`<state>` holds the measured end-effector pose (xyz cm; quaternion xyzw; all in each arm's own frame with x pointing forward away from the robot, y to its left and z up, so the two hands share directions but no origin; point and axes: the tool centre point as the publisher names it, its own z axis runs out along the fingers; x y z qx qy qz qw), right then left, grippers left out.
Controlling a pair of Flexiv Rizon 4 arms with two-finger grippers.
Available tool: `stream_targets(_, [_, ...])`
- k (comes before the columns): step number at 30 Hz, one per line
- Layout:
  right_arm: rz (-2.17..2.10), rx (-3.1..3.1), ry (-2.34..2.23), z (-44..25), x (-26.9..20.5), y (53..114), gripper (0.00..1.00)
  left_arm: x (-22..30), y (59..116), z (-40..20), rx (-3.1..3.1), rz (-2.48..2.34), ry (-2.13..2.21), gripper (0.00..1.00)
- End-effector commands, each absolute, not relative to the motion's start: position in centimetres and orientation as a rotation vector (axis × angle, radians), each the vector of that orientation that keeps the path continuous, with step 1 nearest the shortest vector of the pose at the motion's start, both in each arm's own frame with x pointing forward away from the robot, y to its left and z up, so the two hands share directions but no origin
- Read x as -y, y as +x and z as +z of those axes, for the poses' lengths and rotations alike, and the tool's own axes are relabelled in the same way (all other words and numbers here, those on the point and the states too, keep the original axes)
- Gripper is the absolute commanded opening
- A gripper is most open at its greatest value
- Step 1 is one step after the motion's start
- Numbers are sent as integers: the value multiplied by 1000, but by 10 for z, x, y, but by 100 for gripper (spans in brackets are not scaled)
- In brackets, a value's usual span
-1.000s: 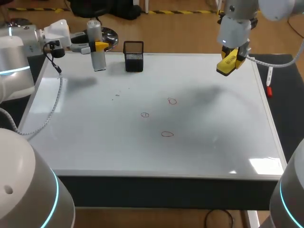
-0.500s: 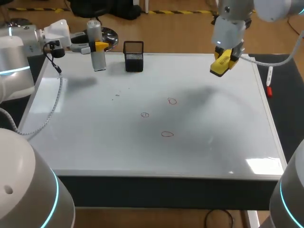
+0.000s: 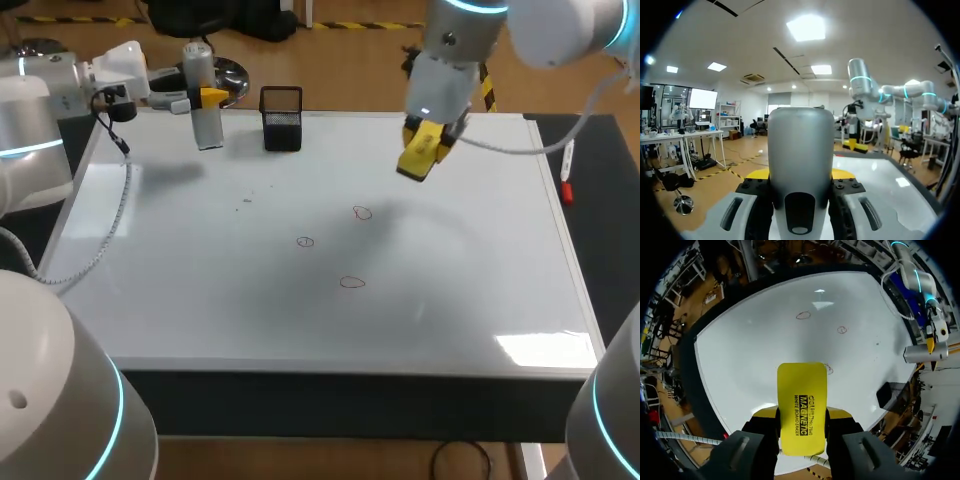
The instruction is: Pick up the inspection probe, press it on each red-marked spot on the whiteboard one by one, put down the probe, pick up the eraser, and wipe off all the red marks.
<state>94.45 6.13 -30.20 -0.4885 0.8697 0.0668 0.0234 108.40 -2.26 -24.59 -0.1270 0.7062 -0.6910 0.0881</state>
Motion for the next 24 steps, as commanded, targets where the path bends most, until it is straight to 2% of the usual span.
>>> stream_targets(1, [176,-2648,-1563,-299,-86,923,0,22,1084,-245,-2103,-2056,-378,0])
stream_targets(10, [188,-2511,-1758,-298,-158,887,0,22,1084,-245,-2103,-2056,-378,0])
stream_targets(24, [339,-2440,-1971,-349,-227,864,0,22,1084,-245,-2103,-2056,-378,0])
